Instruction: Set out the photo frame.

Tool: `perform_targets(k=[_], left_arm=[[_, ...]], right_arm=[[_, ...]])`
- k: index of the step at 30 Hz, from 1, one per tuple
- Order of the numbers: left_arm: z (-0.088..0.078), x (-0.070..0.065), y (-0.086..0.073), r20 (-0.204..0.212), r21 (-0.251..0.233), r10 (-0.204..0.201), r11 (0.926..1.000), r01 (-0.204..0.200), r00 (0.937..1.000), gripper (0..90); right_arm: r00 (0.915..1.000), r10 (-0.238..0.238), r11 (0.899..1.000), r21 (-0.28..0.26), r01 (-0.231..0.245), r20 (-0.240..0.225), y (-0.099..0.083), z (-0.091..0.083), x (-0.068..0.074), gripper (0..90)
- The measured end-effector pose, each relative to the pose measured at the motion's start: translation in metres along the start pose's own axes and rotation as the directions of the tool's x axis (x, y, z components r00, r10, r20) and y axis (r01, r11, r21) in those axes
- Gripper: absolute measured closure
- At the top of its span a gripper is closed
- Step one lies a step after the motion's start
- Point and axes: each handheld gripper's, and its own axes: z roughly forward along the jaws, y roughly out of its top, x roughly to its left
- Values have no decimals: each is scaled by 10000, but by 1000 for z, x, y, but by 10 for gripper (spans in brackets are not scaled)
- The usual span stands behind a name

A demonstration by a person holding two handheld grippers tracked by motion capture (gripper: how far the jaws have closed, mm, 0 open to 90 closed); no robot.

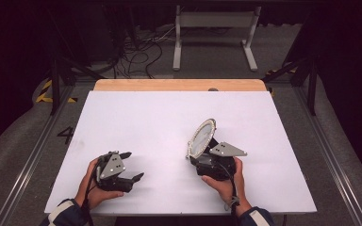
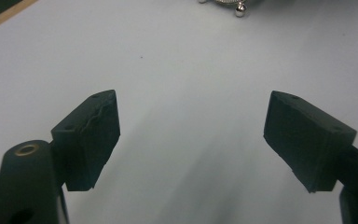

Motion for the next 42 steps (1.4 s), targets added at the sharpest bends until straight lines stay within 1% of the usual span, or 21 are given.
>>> perform_targets(k=[3,4,6,7,10,11,12,13,15,17,19,20,23,26,30,32,37,42], left_arm=[[-4,-1,-5,-46,71,-209,9998,210,9998,141],[-4,-1,-6,-18,101,-266,9996,266,9996,134],[-4,-2,-8,78,154,-316,9994,314,9995,131],[-3,-3,-8,103,209,-324,9993,322,9994,130],[1,-6,-7,138,402,-180,9990,174,9997,129],[3,-7,-8,118,480,-136,9988,130,9998,129],[3,-7,-8,118,480,-136,9988,130,9998,128],[4,-7,-8,124,556,-88,9984,81,9999,128],[5,-8,-8,85,631,0,9980,-5,10000,128],[6,-8,-9,69,663,63,9978,-68,10000,128],[7,-7,-9,49,731,121,9973,-124,9999,128],[7,-7,-10,45,772,89,9970,-92,10000,128],[7,-6,-10,69,752,62,9971,-67,10000,128],[7,-6,-10,101,766,93,9970,-100,9999,129],[8,-7,-10,118,806,162,9966,-171,9998,129],[8,-7,-10,125,827,170,9964,-180,9998,129],[8,-6,-10,122,846,142,9963,-152,9998,131],[10,-5,-10,225,861,121,9962,-140,9997,132]], right_arm=[[9999,32,10000,-49,-31,147,1,4,2,348],[9998,11,10000,-51,-10,204,1,5,3,358],[9994,220,9997,-137,-216,267,1,7,3,364],[9990,252,9996,-132,-247,360,2,9,4,367],[9975,474,9986,-271,-460,528,1,14,6,386],[9960,592,9978,-346,-569,669,0,15,7,398],[9960,592,9978,-346,-569,669,0,15,7,398],[9943,738,9966,-435,-705,773,-1,18,7,407],[9919,808,9957,-524,-759,977,-1,21,7,426],[9901,995,9936,-628,-936,988,-2,23,6,442],[9874,1163,9906,-841,-1076,1076,-5,25,7,444],[9875,1157,9907,-841,-1069,1071,-6,26,8,444],[9857,1351,9888,-777,-1276,1010,-10,30,11,453],[9841,1270,9892,-885,-1165,1239,-11,30,11,506],[9856,1190,9905,-835,-1095,1204,-12,28,10,514],[9870,1078,9921,-767,-991,1188,-12,27,10,516],[9906,1043,9934,-574,-995,885,-11,25,6,523],[9935,942,9950,-391,-918,639,-12,23,4,534]])
